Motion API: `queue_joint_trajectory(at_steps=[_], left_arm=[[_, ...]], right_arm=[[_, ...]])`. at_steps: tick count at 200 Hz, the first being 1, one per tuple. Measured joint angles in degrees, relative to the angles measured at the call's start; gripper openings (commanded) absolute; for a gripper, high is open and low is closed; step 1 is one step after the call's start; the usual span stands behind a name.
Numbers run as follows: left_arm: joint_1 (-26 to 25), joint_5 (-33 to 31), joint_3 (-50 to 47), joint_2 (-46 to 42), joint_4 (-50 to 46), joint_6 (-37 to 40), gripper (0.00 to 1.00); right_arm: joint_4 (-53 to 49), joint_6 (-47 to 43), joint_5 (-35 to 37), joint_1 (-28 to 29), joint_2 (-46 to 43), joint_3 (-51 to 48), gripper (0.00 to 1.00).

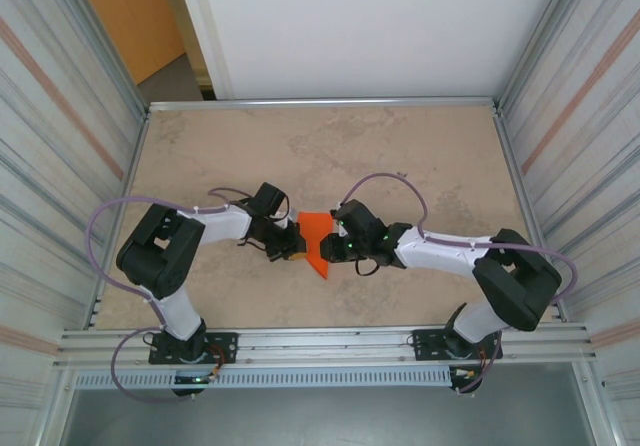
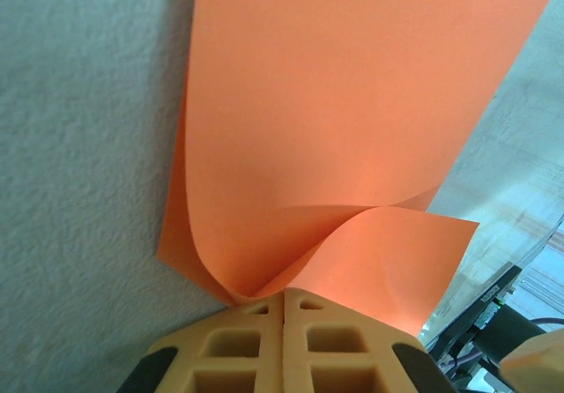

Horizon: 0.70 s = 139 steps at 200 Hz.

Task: Fold a paper plane with a square sheet of paper (pick it up from the middle)
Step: Third fold the triangle at the center of the table.

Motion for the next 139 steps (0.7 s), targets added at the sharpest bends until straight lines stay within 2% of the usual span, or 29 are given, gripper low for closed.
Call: queue_joint_trajectory(at_steps=[63, 139], left_arm=[[0.0, 0.07, -0.33, -0.2, 0.22, -0.46, 0.08], [0.0, 0.28, -0.33, -0.22, 0.24, -0.87, 0.08]], right_arm=[[3.52, -0.02, -7.3, 0.02, 6.93, 0.28, 0.15], [4.5, -0.02, -10.25, 0.02, 10.54, 1.77, 0.14]])
